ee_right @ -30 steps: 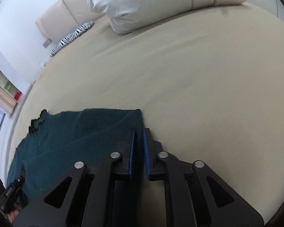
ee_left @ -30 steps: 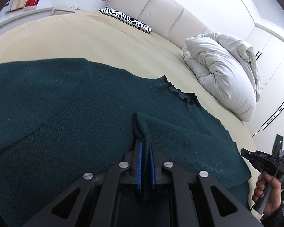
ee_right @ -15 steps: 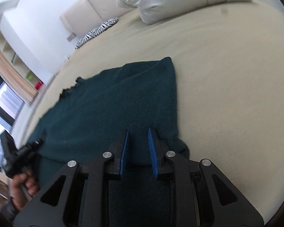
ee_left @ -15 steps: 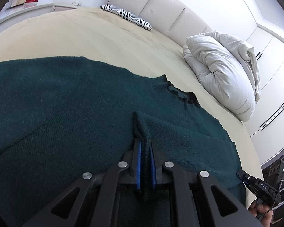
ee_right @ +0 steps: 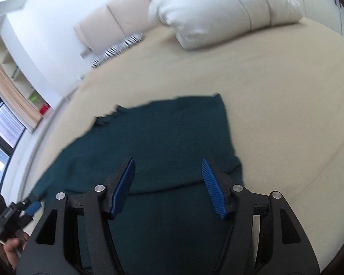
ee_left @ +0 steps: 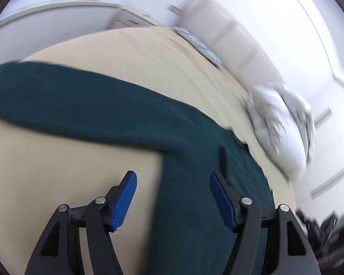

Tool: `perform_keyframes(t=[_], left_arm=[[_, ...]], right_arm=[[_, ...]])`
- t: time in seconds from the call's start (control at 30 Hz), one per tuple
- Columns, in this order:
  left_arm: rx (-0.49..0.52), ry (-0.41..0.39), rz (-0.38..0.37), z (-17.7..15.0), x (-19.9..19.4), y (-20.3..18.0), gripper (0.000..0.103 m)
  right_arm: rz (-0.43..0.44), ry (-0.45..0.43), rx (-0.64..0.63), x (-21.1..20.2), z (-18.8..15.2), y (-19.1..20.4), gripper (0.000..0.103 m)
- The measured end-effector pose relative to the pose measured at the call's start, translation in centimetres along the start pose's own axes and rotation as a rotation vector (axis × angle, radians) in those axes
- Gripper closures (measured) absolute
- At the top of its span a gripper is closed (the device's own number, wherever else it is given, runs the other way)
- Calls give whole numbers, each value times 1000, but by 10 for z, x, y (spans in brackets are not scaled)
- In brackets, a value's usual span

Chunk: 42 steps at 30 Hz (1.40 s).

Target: Fold small clothes

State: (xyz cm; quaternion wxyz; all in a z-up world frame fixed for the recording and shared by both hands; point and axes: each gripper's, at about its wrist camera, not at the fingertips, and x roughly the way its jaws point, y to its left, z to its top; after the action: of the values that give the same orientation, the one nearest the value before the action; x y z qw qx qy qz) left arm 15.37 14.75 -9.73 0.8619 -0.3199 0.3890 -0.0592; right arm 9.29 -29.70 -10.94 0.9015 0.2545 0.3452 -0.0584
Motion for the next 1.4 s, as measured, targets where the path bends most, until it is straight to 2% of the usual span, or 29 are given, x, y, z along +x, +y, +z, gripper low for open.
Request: perform_keyframes(t=[0.13,0.2,0.23,0.3,0.4,0.5,0.57,0.6,0.67,0.7,0.77,0.87,0.97,1.07,1.17,1.2,1.33,1.4], left_arm=[[-282,-110,23,25,-50,95,30],[-424,-150,23,30,-67,135,29],[-498,-173,3,30,-74,154,26],[-629,-224,-78,28,-80,186,26],[-715,-255,-109,32,-76,204,29],[-747,-293,-95,44,-69,211,29],[-799,-309,-78,47,-65,219,38],[-825,-315,-70,50,-63,224,48],[-840,-304,-21,55,-57,228,88],[-835,-293,6,61,-53,227,94],[-778,-288,55,68,-53,217,94],[-585,-310,126,83,-62,174,94],[-345,-305,158,100,-59,105,94],[-39,-264,165,101,-39,14,94],[305,-217,183,63,-6,-88,94],[447,-188,184,38,12,-126,94],[797,-77,221,-53,74,-204,93],[885,-20,245,-92,98,-216,89]], right_arm=[[143,38,26,-23,-31,29,44],[177,75,29,-30,-47,38,44],[192,94,37,-29,-56,42,44],[221,127,60,-26,-70,50,44],[234,164,78,-21,-85,58,44],[236,175,64,-24,-93,65,44],[238,174,52,-26,-95,69,44],[240,174,51,-29,-97,69,44],[244,171,57,-31,-99,67,44],[244,172,61,-31,-100,65,44],[245,173,77,-32,-103,59,44],[248,169,99,-28,-100,47,44],[248,169,120,-24,-102,38,44],[256,159,145,-26,-104,29,44],[256,136,164,-32,-104,17,44],[254,129,170,-33,-104,13,44],[242,103,219,-40,-99,-13,44],[229,102,234,-40,-95,-24,44]])
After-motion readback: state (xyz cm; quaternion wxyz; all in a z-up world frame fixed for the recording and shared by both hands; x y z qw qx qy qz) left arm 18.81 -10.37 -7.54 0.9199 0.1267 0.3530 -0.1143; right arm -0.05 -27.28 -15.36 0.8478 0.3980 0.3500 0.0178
